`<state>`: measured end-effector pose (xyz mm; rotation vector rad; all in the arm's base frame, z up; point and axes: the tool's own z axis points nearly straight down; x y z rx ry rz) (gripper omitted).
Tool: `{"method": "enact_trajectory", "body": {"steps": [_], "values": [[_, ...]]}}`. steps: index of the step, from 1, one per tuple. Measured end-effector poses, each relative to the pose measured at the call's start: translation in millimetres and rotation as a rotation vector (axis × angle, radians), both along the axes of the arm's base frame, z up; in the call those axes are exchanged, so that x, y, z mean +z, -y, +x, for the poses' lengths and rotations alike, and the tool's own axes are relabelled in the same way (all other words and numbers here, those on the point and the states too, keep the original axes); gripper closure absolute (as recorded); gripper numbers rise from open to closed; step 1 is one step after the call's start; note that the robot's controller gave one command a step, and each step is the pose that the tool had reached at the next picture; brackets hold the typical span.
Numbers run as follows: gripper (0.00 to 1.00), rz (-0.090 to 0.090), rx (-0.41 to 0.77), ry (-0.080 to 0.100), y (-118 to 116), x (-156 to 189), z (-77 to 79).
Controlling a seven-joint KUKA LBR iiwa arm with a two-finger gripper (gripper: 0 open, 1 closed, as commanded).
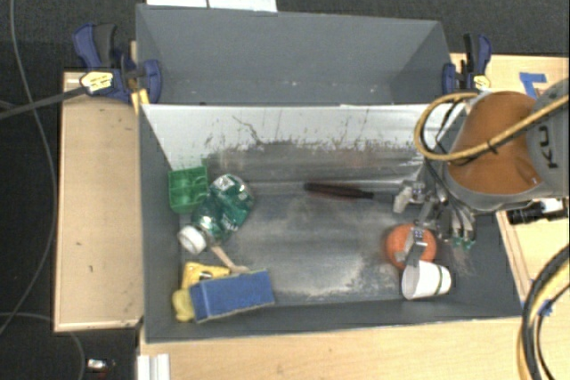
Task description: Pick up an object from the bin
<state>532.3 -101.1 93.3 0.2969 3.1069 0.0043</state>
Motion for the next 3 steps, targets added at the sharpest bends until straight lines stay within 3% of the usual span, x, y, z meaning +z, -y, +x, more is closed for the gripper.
{"method": "enact_trajectory", "body": {"steps": [1,3], "values": [[1.0,0.001,0.077,0.017,40,-16,-6.0],[1.0,0.0,0.123,0.02,45,3,-9.5]]}}
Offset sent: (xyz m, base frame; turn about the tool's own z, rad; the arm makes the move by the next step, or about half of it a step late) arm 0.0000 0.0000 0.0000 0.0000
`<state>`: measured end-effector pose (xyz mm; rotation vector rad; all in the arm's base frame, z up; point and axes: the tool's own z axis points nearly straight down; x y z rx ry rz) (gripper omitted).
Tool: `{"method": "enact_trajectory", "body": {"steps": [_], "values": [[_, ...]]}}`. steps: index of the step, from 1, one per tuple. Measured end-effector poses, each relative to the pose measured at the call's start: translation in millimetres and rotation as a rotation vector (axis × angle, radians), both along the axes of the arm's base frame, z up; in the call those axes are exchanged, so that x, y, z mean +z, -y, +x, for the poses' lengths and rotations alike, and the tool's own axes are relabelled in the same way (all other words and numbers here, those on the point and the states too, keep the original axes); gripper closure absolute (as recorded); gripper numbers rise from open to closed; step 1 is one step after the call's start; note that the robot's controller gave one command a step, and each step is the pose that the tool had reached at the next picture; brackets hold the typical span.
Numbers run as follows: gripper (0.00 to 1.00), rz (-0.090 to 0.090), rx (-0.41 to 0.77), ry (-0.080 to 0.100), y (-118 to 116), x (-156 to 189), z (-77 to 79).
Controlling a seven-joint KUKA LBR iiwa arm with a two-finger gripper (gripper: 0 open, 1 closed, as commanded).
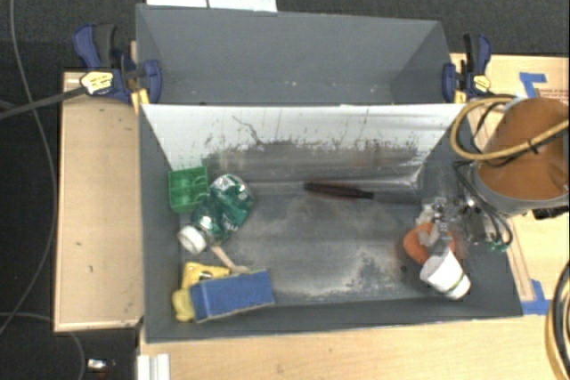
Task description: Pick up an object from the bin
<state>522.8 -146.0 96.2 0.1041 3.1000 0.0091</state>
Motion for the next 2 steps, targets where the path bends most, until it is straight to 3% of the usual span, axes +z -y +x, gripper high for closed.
{"method": "enact_trajectory", "body": {"steps": [1,2], "values": [[1.0,0.0,-0.007,-0.003,2,80,2.8],[1.0,-0.007,0.227,-0.004,-3,131,-18.6]]}}
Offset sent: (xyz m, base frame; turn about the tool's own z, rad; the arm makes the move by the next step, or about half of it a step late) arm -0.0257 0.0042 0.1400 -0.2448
